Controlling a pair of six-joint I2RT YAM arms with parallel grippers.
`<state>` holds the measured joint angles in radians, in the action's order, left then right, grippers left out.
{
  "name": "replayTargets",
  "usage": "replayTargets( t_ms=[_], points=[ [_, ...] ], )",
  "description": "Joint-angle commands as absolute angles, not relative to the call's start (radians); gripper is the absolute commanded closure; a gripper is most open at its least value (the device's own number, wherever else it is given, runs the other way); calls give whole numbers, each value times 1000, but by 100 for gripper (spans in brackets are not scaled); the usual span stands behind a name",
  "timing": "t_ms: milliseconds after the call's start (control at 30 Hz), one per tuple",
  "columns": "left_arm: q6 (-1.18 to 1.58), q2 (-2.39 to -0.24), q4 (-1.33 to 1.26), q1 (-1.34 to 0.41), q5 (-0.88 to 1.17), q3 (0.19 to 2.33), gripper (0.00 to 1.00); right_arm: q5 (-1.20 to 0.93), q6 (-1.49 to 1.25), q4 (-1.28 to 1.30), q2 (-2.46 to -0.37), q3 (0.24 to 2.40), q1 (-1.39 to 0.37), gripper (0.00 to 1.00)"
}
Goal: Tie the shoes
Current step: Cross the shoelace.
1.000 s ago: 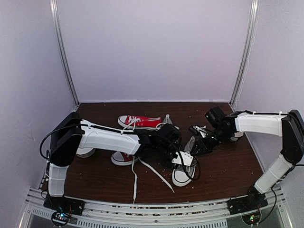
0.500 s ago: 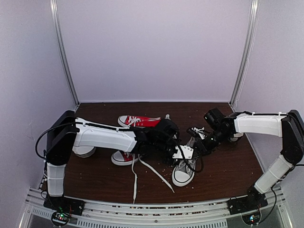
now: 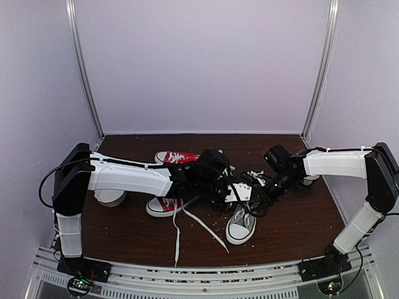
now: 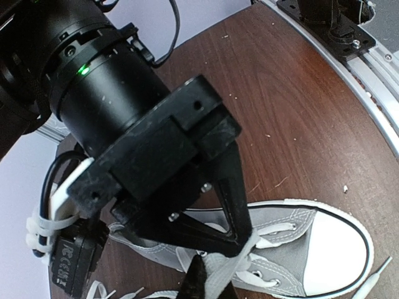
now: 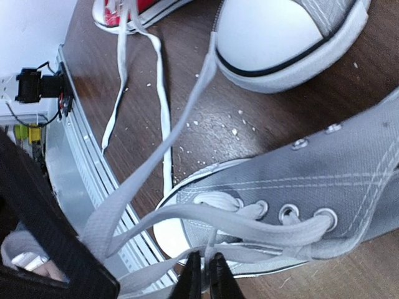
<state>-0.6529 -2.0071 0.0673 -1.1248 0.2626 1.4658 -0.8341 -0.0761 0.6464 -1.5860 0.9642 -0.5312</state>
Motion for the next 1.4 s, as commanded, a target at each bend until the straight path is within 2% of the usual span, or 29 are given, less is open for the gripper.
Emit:
replayTargets(
  t_ms=[0, 200, 667, 1033, 1300, 1367],
  points=[
    [-631, -1971, 12, -1118, 274, 1444, 100, -865, -72, 643, -1555, 982, -490, 100],
    [-624, -1986, 15, -1112, 244, 1442, 100, -862, -98, 632, -1513, 953, -439, 100],
    [-597, -1980, -7, -1111, 300, 1461, 100, -853, -365, 283, -1501, 851, -470, 100],
    [-549, -1986, -21, -1095, 325, 1465, 100, -916, -256, 442, -1496, 821, -514, 100],
    [-534, -1994, -17, -1095, 350, 1473, 100, -959, -126, 586, -1604, 923, -560, 100],
    [-529, -1994, -19, -1095, 354, 1473, 100, -927, -109, 615, -1620, 946, -560, 93]
  ],
)
